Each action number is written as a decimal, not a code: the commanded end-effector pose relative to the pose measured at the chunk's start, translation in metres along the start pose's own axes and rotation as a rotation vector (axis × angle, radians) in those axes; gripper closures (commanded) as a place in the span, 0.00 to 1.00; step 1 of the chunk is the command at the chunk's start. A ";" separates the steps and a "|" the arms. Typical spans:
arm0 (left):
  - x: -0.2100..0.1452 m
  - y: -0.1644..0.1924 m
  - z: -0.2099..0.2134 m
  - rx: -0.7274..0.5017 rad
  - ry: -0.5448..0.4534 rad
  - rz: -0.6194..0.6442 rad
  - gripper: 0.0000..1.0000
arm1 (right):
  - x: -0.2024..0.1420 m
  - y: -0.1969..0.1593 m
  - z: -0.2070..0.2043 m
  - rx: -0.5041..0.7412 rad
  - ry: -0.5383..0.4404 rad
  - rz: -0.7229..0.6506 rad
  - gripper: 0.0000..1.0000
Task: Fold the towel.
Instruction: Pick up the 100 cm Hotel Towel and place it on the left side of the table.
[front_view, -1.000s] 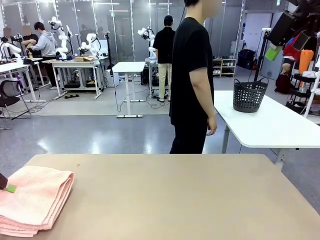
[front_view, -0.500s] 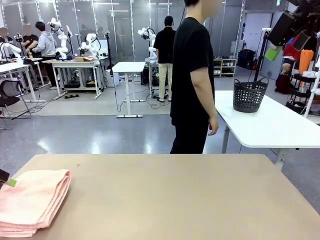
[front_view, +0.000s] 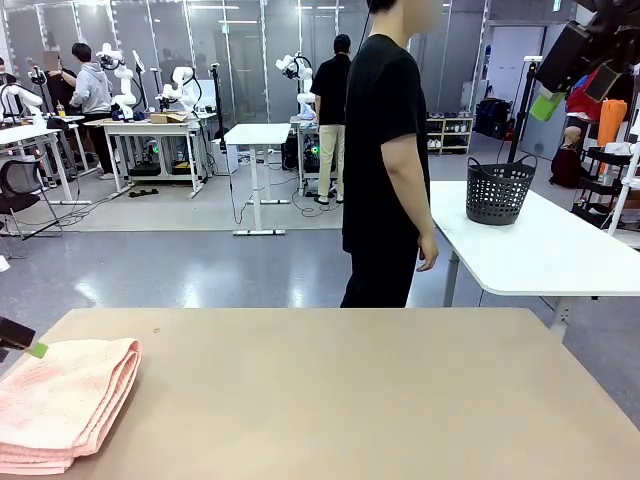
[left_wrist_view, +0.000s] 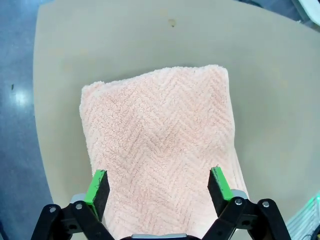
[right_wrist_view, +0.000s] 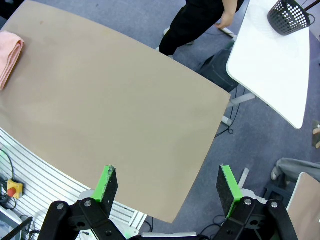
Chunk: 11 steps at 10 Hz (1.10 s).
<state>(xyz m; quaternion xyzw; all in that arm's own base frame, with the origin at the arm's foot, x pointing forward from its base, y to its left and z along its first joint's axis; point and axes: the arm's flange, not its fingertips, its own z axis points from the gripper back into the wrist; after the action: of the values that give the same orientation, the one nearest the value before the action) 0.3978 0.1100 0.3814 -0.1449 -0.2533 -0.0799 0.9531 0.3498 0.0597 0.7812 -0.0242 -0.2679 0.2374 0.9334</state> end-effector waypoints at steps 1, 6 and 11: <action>-0.008 0.011 -0.004 0.001 0.006 0.013 0.00 | 0.000 -0.001 0.001 -0.004 0.001 0.003 0.00; -0.008 0.011 -0.004 0.001 0.006 0.013 0.00 | 0.000 -0.001 0.001 -0.004 0.001 0.003 0.00; -0.008 0.011 -0.004 0.001 0.006 0.013 0.00 | 0.000 -0.001 0.001 -0.004 0.001 0.003 0.00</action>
<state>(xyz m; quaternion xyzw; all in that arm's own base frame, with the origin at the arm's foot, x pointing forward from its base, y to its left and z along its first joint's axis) 0.3949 0.1187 0.3736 -0.1554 -0.2505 -0.0683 0.9531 0.3498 0.0596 0.7811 -0.0241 -0.2679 0.2374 0.9334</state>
